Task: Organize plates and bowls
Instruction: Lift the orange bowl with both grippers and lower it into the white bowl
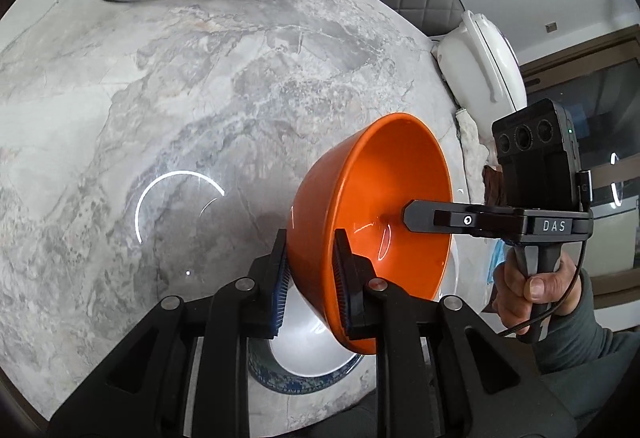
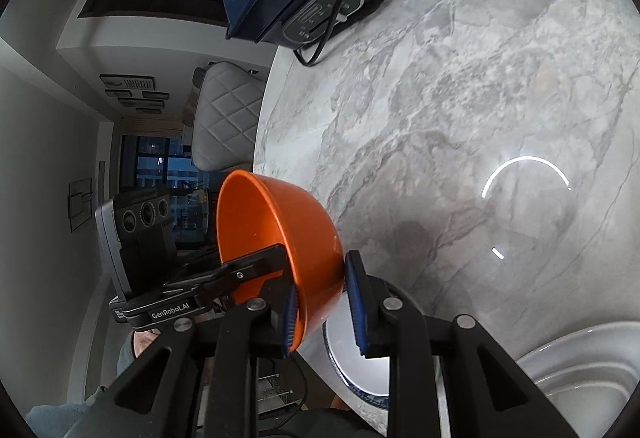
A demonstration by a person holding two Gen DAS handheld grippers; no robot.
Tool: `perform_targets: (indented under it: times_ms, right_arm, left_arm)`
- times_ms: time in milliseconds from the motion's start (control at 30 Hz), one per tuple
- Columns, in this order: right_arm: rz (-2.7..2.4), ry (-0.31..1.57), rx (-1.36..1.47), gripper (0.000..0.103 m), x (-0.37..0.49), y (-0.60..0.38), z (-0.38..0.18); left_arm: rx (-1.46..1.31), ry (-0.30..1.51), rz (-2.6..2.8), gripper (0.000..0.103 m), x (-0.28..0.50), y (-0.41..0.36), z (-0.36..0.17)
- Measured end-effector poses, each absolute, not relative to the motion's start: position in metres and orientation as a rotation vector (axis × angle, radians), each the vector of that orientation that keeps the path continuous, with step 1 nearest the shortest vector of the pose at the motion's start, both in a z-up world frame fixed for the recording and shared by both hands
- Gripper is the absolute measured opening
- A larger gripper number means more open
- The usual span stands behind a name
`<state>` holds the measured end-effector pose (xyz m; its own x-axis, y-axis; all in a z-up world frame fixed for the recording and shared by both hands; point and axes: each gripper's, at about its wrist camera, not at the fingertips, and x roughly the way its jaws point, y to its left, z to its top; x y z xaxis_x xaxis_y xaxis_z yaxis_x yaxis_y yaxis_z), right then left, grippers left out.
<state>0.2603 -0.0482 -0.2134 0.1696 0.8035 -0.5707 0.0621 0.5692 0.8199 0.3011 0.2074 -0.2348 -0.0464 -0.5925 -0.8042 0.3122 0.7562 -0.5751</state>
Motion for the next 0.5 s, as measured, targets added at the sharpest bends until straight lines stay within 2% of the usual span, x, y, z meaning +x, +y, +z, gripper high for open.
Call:
perform_targets:
  times_ms: [500]
  right_arm:
    - [0.535,1.418,0.861,0.026,0.189,-0.024,-0.245]
  left_arm:
    - [-0.288,1.506,-0.799,0.018,0.239,0.211,-0.265]
